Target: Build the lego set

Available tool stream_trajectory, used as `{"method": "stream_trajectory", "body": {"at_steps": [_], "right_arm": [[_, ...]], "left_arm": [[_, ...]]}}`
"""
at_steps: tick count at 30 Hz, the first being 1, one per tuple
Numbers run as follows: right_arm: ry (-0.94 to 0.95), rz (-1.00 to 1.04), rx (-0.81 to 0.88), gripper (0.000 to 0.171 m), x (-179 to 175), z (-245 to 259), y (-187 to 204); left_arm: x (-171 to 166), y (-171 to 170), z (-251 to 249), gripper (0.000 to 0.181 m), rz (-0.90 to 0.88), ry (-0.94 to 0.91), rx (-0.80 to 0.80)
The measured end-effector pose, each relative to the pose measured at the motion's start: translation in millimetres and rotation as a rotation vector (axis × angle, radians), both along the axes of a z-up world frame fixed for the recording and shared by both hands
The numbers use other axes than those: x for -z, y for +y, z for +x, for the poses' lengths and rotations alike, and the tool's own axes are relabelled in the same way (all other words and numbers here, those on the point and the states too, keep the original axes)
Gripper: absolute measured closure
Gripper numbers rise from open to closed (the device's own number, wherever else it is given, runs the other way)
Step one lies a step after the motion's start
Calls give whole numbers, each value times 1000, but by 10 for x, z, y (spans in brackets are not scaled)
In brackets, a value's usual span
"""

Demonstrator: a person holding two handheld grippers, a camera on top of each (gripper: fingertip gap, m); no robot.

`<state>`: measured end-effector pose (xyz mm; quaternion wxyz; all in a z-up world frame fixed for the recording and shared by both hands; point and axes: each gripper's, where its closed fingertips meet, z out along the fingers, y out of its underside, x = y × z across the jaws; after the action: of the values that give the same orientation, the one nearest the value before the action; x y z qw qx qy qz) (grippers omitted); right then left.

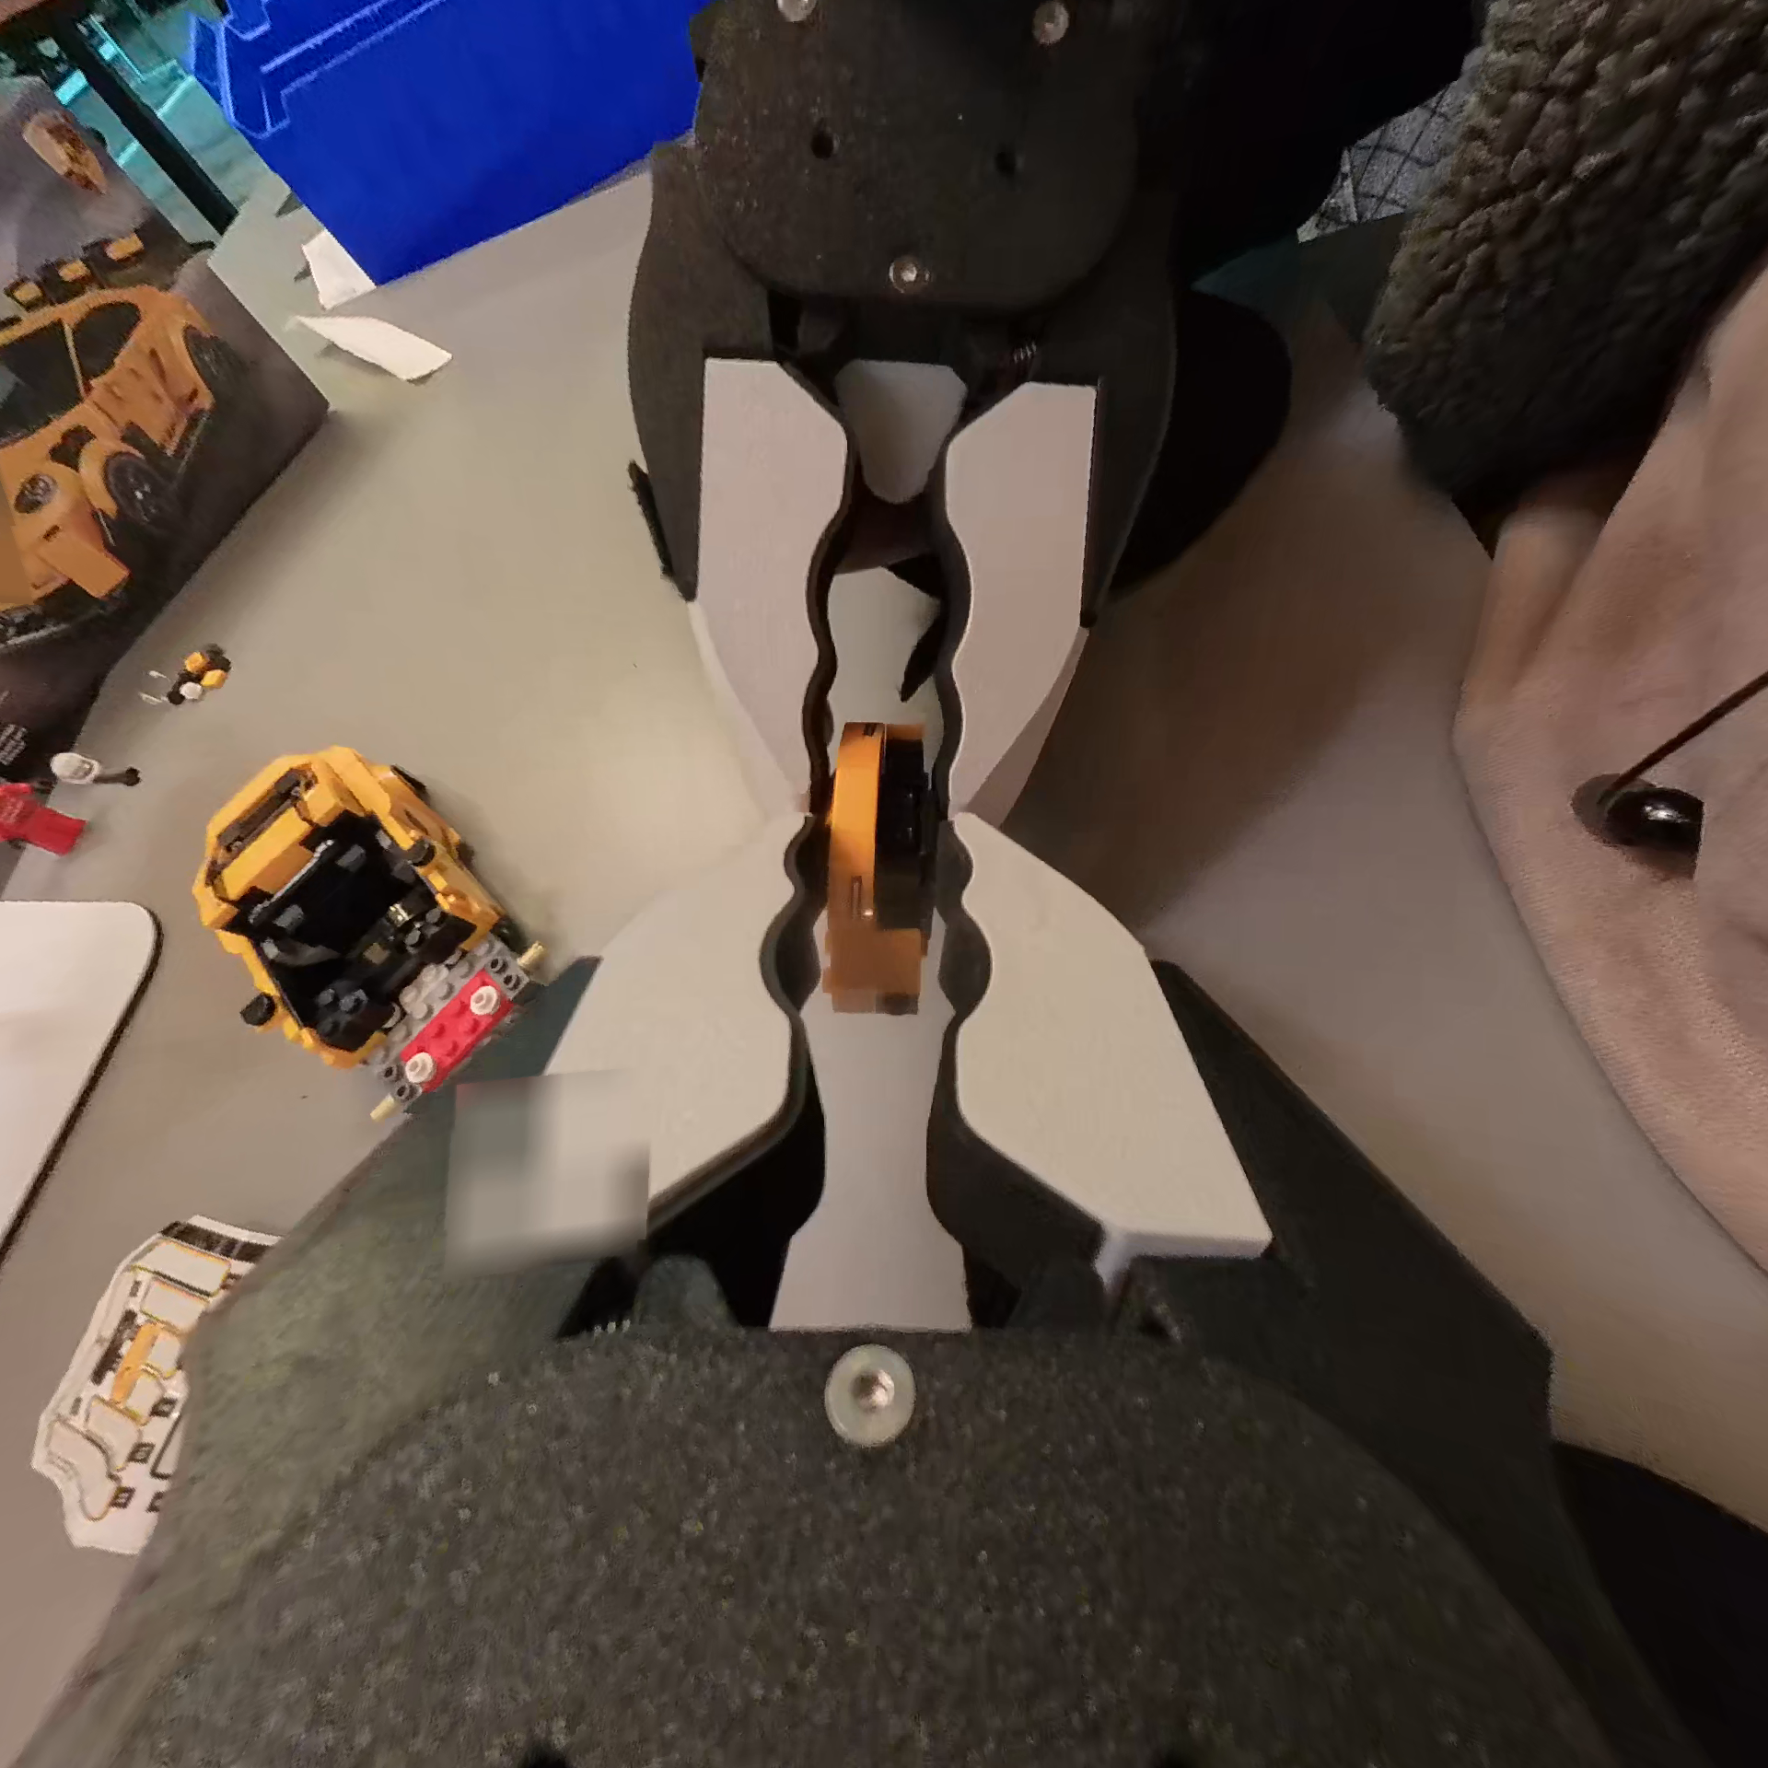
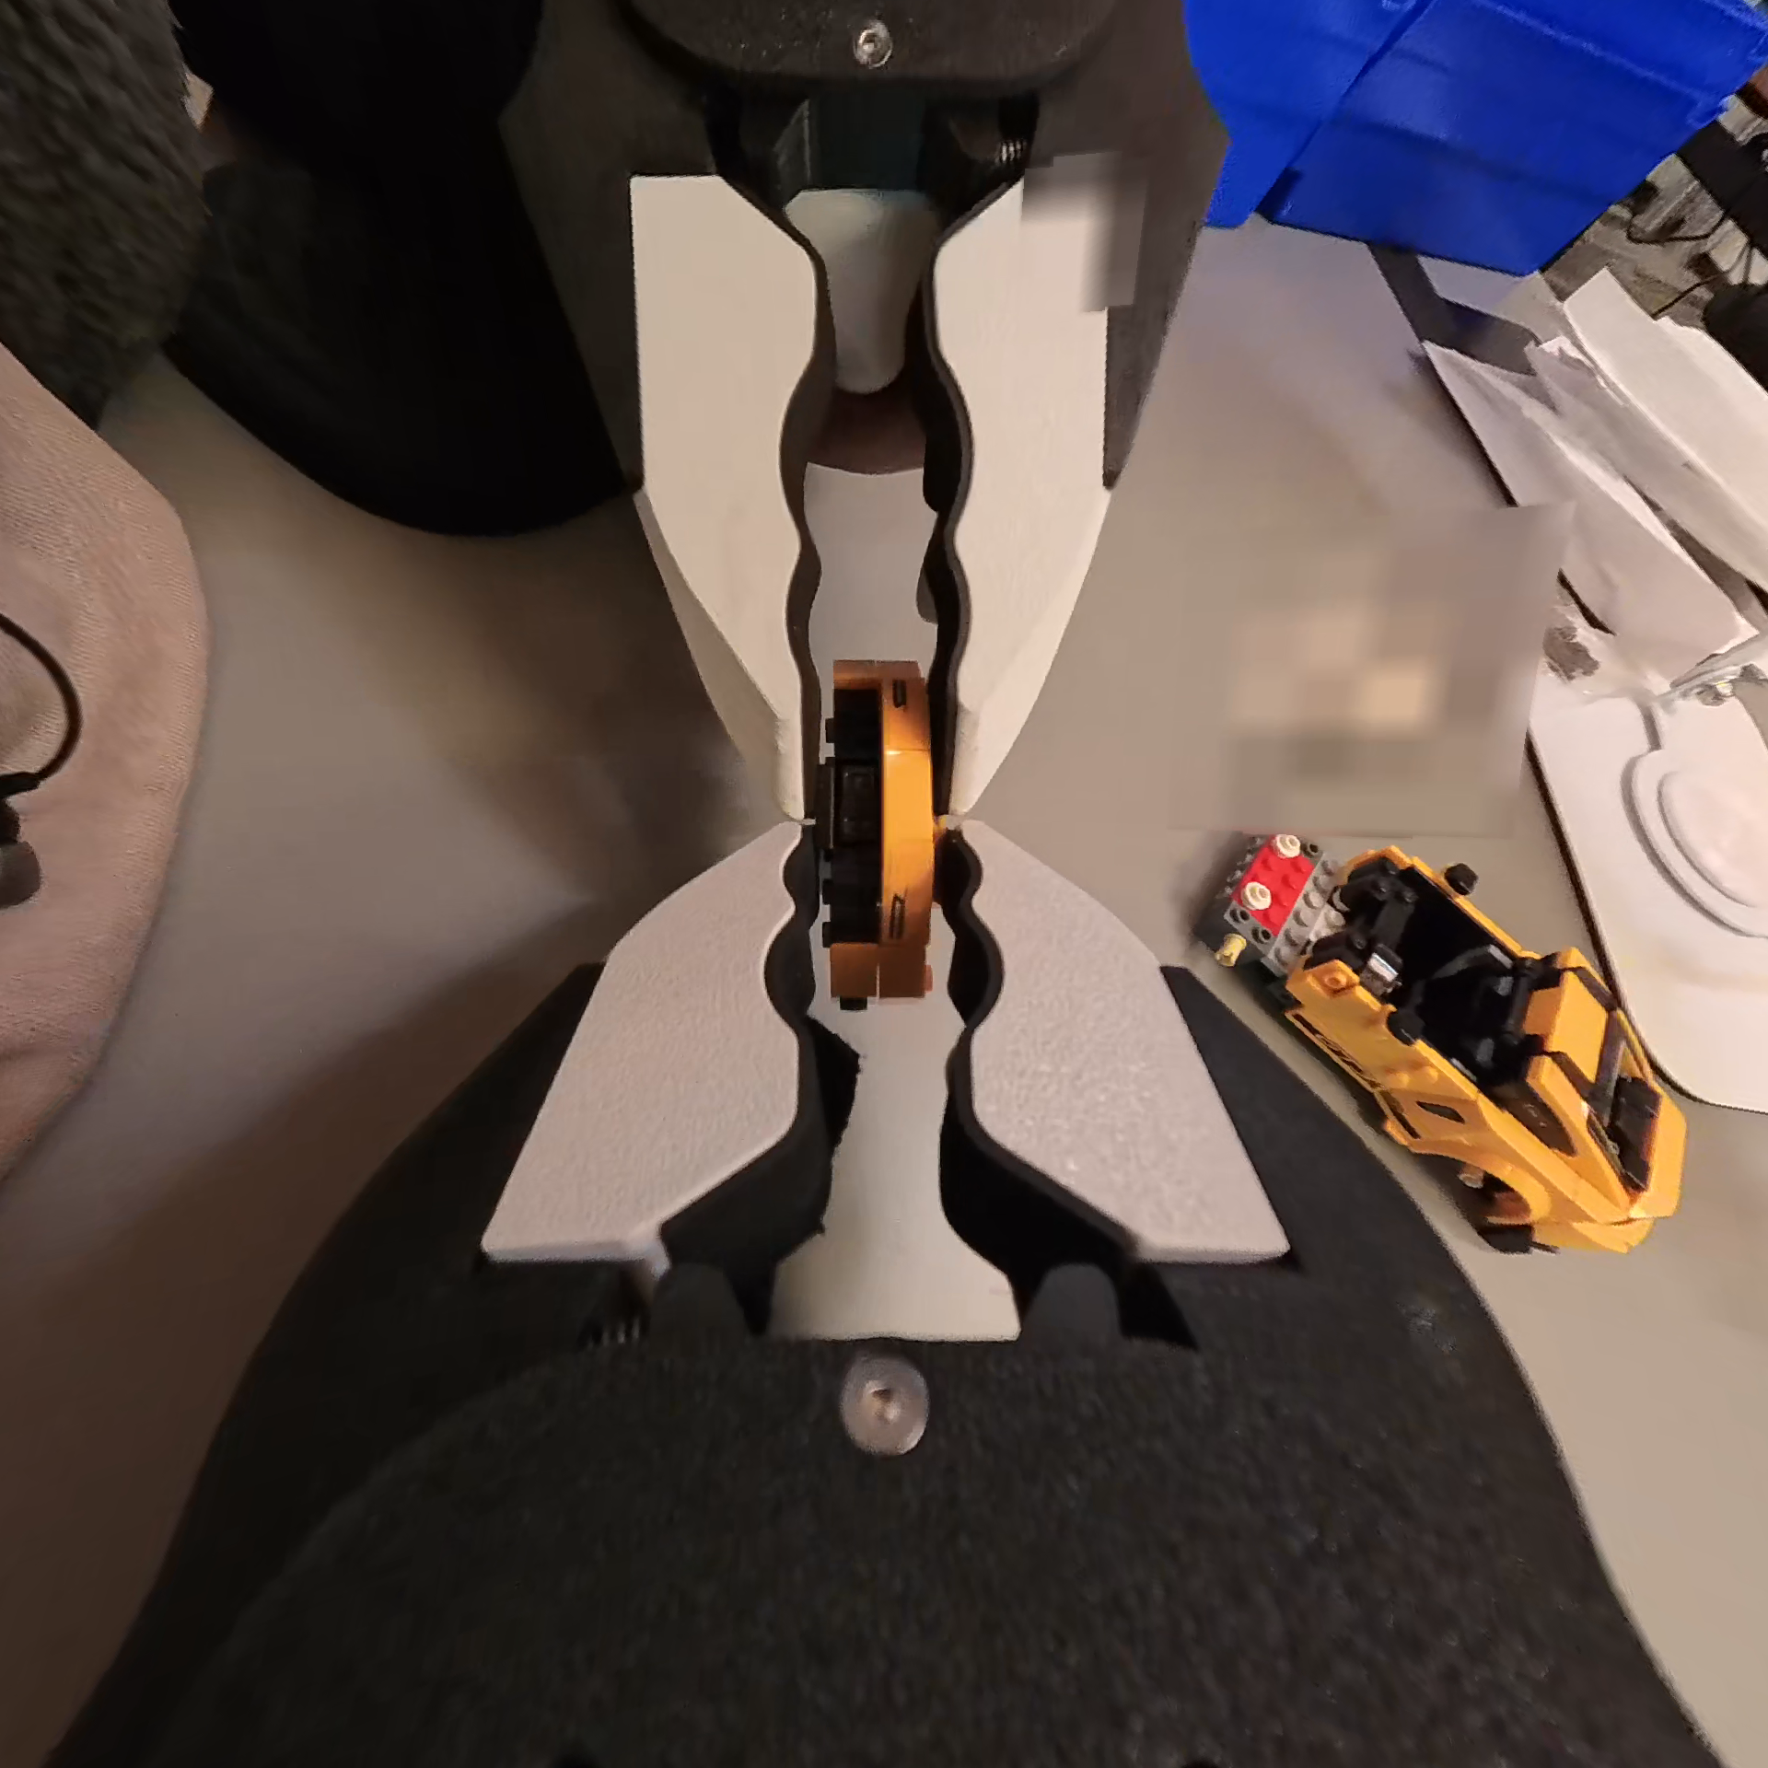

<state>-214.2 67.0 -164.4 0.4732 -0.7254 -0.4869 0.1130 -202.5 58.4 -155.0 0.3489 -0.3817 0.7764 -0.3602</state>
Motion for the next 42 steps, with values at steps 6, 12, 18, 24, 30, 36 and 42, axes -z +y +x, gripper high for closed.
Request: {"method": "stream_trajectory", "body": {"at_steps": [6,12,18,24,30,36,42], "right_arm": [[49,-42,-11,147,-27,-17,-14],[174,-179,-33,147,-72,-58,-37],[197,-220,-46,147,-169,-51,-9],[201,-271,-14,145,-205,-24,20],[235,-193,71,121,-373,95,111],[-7,147,128,113,-461,133,154],[-16,126,49,116,-371,6,190]], "left_arm": [[-36,-13,-2,159,-12,-24,21],[-91,12,-25,159,-184,-18,63],[-83,81,-75,155,-158,14,36],[-127,66,-88,157,-363,87,10],[-292,96,-95,157,-826,192,-41],[-417,143,-112,157,-1301,256,-17],[-425,7,-128,157,-1434,335,35]]}}
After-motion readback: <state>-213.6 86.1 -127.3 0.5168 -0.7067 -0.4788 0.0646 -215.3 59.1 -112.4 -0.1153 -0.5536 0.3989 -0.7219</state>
